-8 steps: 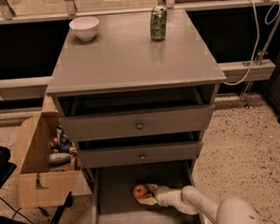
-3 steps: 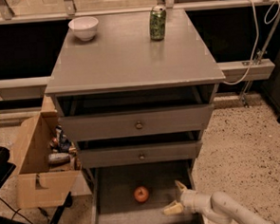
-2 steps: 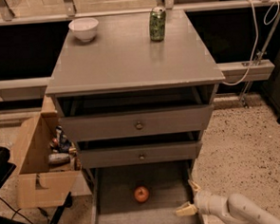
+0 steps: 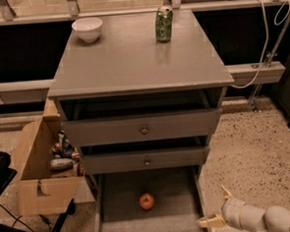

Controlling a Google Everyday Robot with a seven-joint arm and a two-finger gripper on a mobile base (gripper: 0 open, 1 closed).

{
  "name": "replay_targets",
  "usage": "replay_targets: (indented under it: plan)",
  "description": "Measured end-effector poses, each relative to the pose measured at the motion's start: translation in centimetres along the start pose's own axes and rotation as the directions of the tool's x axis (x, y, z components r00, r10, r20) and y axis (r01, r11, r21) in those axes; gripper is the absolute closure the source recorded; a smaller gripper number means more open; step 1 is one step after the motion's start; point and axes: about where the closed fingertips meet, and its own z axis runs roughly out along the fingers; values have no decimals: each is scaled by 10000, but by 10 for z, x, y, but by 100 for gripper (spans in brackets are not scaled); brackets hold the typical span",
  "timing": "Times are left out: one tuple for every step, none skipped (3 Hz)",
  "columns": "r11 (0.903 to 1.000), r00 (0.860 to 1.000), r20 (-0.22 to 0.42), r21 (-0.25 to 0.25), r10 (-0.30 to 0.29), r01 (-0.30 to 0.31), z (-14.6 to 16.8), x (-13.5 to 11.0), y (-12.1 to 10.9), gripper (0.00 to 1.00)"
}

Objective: Place apple into bottom drawer

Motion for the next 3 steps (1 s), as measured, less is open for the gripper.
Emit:
replay_targets:
  plan:
    - [9867,9921,-790,1223,-976,1068,-45,-40,3,0]
    - [9608,9681,-1809,1849,-1734,2067,-65,-75,21,0]
    - [9399,9355,-3201,2477,-1496,2351,-88,-77,29,0]
